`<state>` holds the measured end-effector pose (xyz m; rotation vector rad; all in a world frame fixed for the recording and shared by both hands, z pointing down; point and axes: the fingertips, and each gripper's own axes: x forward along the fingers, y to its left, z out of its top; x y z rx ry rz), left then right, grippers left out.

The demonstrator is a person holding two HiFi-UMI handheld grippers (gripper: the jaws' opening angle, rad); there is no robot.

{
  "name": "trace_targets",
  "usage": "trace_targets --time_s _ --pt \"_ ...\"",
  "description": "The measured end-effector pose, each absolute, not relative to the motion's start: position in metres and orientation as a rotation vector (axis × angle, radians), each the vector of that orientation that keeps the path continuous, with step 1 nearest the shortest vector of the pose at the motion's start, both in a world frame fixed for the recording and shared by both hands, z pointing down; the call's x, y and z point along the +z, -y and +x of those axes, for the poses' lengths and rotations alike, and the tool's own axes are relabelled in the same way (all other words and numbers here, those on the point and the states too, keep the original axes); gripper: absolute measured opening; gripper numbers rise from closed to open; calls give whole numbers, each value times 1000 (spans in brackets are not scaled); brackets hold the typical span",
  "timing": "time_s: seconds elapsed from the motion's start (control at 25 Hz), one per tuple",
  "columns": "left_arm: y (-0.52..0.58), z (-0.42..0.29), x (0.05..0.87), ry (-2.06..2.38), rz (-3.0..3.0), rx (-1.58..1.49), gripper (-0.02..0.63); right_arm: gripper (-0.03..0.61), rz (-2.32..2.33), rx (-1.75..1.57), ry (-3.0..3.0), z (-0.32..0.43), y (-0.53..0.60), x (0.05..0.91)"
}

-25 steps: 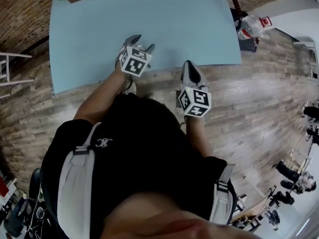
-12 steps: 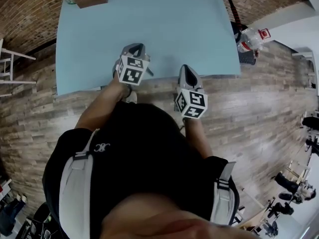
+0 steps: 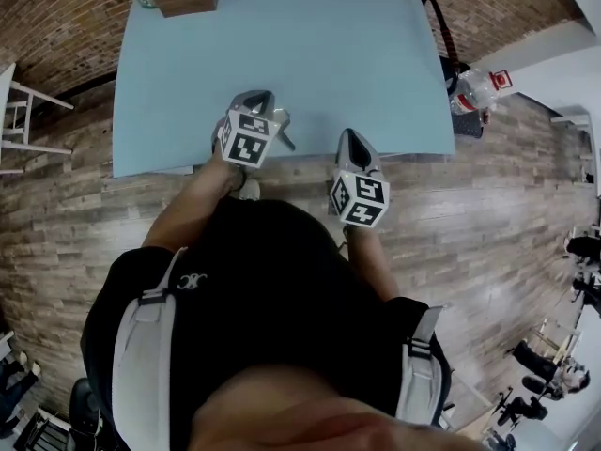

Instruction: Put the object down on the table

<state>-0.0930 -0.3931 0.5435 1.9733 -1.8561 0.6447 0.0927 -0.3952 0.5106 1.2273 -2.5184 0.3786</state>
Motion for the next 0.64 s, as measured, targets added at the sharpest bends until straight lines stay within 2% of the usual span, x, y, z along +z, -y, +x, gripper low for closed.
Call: trace_targets --time_s 0.64 --pt "394 -95 538 1815 1981 540 0 12 1207 393 2524 93 395 513"
